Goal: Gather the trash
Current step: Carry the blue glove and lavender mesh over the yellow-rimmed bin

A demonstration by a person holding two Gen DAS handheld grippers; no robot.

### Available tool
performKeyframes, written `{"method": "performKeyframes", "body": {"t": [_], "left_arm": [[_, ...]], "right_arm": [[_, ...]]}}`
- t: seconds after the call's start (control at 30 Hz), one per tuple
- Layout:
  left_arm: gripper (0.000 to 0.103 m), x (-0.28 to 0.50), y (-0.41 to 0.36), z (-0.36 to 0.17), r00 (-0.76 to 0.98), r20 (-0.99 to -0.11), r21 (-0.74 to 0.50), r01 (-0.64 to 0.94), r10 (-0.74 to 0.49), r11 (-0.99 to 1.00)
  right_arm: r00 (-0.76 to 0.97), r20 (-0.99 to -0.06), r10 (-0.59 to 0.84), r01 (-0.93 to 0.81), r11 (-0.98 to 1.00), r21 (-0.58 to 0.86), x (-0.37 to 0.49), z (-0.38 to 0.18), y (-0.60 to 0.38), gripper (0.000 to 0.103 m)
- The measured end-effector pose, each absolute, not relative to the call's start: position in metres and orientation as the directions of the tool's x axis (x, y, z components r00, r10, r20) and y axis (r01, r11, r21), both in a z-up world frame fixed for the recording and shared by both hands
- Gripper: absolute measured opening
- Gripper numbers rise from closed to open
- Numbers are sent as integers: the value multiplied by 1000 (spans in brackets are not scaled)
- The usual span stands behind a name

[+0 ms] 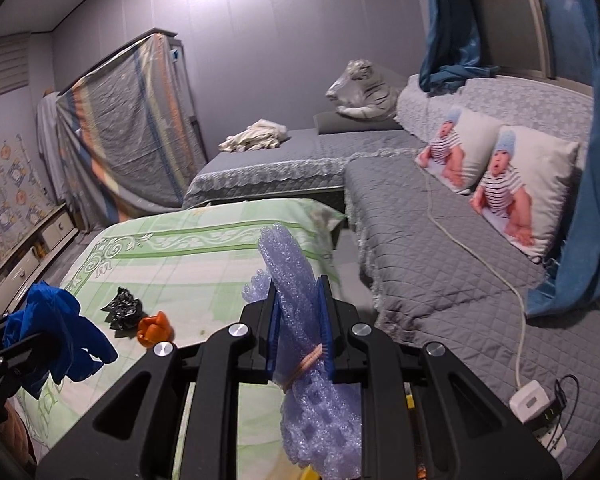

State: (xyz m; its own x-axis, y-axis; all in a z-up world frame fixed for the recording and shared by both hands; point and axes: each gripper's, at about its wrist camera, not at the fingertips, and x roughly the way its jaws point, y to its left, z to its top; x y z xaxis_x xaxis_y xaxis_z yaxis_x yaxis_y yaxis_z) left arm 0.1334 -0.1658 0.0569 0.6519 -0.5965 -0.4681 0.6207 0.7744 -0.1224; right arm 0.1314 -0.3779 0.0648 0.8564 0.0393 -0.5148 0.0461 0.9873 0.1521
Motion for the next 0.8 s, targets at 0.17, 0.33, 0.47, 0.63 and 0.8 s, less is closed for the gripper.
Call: {"method": "performKeyframes", "body": {"t": [0.17, 0.33, 0.47, 0.63, 0.8], "left_arm": [[21, 128, -190, 60, 635, -460, -101, 658, -621, 747], [21, 125, -213, 60, 607, -465, -92, 691, -645, 717], [21, 123, -230, 60, 586, -466, -87, 715, -663, 693], [21, 120, -251, 57, 565, -472, -82, 736, -677, 672], [21, 120, -272, 49, 539, -488, -83, 754, -686, 652]], "right_arm": [[861, -508, 4, 92, 982, 164, 114, 63, -402, 16], [860, -508, -37, 146, 974, 175, 97, 59, -428, 16], [858, -510, -65, 184, 965, 187, 84, 53, -446, 16], [848, -523, -91, 225, 954, 198, 72, 41, -464, 16], [836, -536, -113, 255, 947, 198, 62, 28, -476, 16]]}}
